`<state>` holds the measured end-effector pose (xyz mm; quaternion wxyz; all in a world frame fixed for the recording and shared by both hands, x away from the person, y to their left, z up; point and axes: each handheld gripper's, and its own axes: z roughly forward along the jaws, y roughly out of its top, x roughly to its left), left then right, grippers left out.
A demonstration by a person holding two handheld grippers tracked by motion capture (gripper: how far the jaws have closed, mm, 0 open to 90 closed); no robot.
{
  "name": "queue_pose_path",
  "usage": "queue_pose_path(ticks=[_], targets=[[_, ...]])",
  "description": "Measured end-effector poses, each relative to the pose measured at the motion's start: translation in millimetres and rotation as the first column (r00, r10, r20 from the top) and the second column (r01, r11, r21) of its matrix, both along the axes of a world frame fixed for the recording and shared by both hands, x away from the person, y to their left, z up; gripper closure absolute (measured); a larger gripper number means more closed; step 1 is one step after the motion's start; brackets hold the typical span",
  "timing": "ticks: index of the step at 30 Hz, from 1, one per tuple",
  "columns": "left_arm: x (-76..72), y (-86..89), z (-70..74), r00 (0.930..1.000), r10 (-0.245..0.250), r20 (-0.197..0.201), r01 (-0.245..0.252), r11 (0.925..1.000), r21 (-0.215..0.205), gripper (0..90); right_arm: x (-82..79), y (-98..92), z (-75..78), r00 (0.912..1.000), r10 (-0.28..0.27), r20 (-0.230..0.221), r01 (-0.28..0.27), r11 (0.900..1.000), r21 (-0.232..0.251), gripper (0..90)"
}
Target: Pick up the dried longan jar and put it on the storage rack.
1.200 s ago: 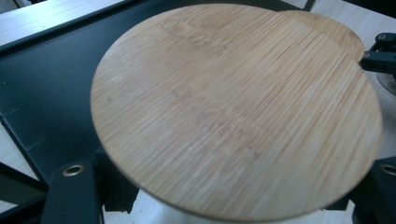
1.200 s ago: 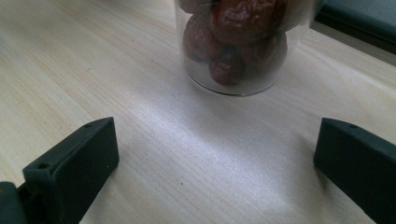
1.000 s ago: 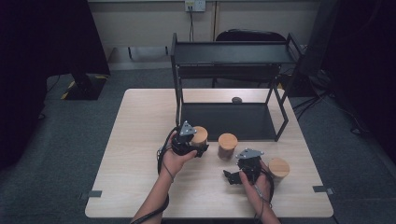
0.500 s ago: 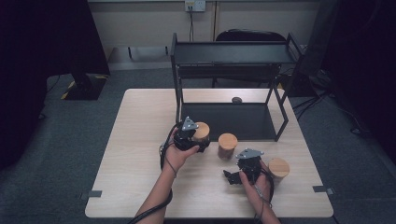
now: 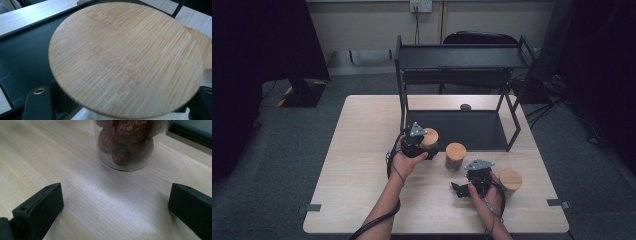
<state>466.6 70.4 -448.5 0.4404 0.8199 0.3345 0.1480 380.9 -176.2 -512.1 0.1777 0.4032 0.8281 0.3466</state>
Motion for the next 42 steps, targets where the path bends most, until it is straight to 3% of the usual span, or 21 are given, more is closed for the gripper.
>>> queue_pose_path(ticks=[20,42], targets=[[20.6,-6.8,-4.5,0.9992,0.039,-0.009,-0.039,0.999,0.023,25.7,0.0,0.0,0.0,1.0,0.0,0.0,0.0,1.0,0.0,0.0],[37.3,-11.6,-9.5,0.9969,0.075,-0.023,-0.074,0.9971,0.015,25.8,0.0,0.0,0.0,1.0,0.0,0.0,0.0,1.0,0.0,0.0]])
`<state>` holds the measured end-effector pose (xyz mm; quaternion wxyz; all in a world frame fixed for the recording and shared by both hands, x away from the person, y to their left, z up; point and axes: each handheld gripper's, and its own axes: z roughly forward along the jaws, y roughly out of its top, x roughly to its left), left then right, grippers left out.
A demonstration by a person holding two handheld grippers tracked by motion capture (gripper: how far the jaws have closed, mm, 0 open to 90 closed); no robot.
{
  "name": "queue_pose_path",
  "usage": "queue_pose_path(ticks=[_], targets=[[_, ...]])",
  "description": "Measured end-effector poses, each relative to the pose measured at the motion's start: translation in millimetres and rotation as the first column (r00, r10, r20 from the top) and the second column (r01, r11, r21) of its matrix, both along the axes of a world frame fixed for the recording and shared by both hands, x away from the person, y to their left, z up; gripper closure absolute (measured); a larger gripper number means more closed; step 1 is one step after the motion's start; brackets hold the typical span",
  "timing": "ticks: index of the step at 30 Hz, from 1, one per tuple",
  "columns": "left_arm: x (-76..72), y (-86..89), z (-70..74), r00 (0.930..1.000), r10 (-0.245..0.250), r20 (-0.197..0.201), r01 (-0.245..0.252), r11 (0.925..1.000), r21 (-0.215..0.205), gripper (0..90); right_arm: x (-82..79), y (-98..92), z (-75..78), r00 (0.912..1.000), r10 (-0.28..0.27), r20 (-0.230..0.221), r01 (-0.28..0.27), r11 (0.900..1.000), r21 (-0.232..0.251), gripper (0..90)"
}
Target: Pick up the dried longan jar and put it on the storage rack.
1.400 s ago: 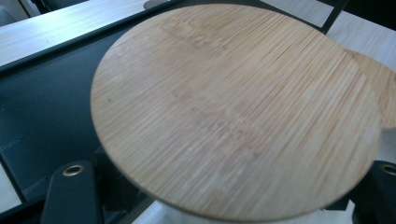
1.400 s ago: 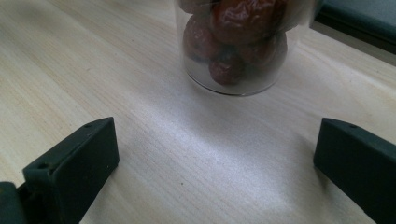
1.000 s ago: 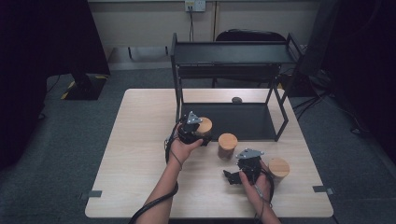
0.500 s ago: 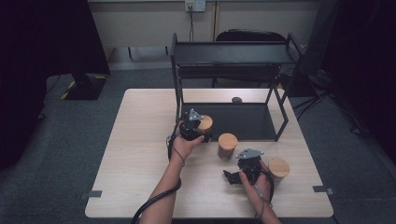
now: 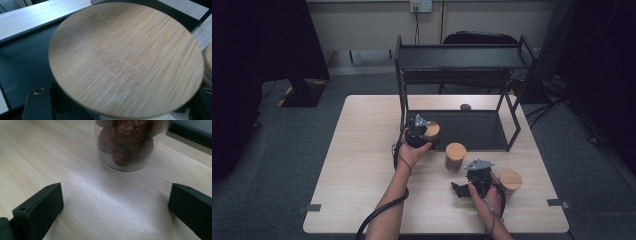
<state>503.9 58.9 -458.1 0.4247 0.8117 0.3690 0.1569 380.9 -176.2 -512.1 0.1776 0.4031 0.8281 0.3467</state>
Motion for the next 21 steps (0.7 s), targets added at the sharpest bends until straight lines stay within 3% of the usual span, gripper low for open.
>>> queue_pose_path(ticks=[21], targets=[[12.9,-5.8,-1.4,0.9989,0.046,0.011,-0.046,0.9989,0.008,25.8,0.0,0.0,0.0,1.0,0.0,0.0,0.0,1.0,0.0,0.0]])
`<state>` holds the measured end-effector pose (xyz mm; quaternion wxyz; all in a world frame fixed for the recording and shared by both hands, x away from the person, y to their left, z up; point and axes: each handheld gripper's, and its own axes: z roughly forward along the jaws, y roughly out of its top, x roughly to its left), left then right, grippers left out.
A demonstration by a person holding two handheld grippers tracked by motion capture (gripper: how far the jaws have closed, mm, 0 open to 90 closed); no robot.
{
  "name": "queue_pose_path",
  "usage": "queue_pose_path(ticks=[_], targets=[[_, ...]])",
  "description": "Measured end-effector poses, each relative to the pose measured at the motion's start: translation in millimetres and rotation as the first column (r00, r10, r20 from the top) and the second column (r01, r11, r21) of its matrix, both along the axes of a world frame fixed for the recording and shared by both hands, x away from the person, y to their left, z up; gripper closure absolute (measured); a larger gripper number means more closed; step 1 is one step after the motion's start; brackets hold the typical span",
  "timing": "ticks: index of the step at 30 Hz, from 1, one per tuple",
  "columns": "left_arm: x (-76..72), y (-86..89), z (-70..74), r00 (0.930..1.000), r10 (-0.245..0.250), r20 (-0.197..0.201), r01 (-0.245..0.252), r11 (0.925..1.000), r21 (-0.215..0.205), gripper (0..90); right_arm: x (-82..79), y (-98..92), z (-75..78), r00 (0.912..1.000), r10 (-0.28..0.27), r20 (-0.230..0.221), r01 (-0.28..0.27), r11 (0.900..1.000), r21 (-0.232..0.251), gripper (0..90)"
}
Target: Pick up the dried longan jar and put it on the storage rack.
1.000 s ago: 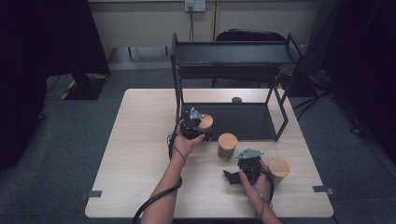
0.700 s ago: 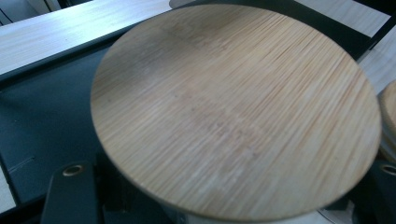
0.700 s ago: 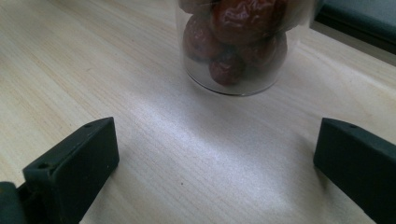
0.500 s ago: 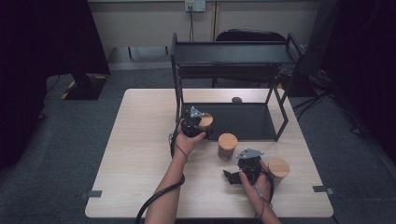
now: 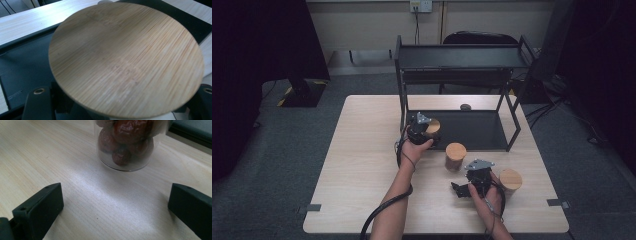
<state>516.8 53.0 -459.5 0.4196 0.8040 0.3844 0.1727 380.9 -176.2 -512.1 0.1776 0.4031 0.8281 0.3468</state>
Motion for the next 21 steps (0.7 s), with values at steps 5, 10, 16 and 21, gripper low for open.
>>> queue_pose_path(ticks=[5,10,16,21], targets=[[3.5,-1.7,0.4,0.9999,0.016,0.004,-0.016,0.9999,-0.001,25.8,0.0,0.0,0.0,1.0,0.0,0.0,0.0,1.0,0.0,0.0],[7.2,-3.5,0.2,0.9995,0.031,0.002,-0.031,0.9995,0.007,25.8,0.0,0.0,0.0,1.0,0.0,-0.001,0.0,1.0,0.001,0.0],[11.8,-4.7,-2.0,0.9989,0.048,-0.003,-0.048,0.9988,0.01,25.8,0.0,0.0,0.0,1.0,0.0,0.0,0.0,1.0,-0.001,0.0],[14.5,-4.9,-3.4,0.9981,0.061,-0.002,-0.061,0.9978,0.024,25.8,0.0,0.0,0.0,1.0,0.0,0.0,0.0,1.0,-0.001,0.0]])
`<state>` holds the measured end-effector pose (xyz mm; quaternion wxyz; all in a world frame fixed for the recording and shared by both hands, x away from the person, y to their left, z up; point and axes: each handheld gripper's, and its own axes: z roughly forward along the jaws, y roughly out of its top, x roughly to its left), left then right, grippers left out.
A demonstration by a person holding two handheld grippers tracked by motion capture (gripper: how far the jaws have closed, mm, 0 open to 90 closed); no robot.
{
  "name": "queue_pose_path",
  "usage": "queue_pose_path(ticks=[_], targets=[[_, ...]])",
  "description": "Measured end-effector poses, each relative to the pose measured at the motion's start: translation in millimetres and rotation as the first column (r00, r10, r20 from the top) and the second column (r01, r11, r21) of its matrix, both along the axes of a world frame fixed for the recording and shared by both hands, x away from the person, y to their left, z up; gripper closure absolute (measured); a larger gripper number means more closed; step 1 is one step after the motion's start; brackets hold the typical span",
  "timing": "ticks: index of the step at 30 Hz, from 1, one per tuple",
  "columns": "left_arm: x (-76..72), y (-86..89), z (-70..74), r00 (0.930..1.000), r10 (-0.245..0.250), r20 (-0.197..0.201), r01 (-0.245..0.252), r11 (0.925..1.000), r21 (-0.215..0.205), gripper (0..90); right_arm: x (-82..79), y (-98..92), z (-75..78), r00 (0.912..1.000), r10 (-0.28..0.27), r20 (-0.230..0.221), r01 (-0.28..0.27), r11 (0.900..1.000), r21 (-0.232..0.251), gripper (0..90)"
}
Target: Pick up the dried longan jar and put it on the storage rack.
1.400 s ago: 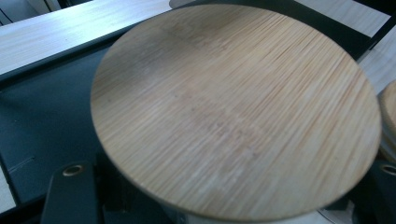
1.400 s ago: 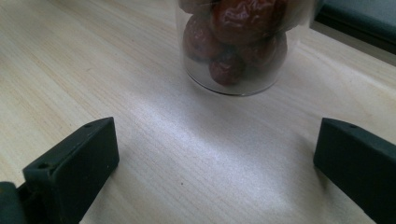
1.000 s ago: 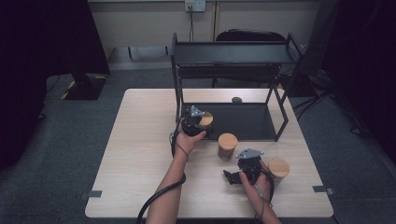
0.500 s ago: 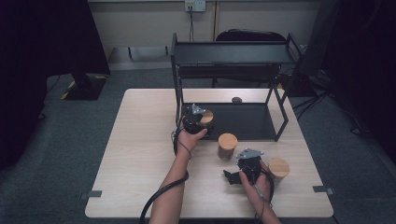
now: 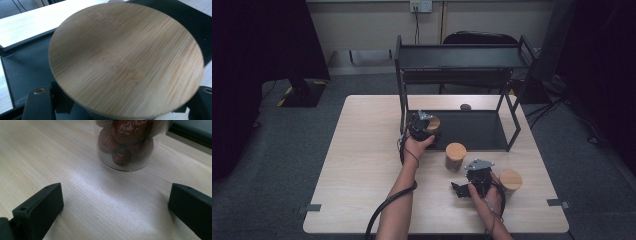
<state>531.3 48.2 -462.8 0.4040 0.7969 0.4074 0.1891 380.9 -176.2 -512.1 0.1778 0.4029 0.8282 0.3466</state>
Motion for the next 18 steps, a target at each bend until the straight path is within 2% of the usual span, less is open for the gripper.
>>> queue_pose_path(ticks=[18], targets=[[9.0,-6.8,-10.6,0.9997,0.023,-0.01,-0.023,0.9996,0.013,25.8,0.0,0.0,0.0,1.0,0.0,0.0,0.0,1.0,0.0,0.0]])
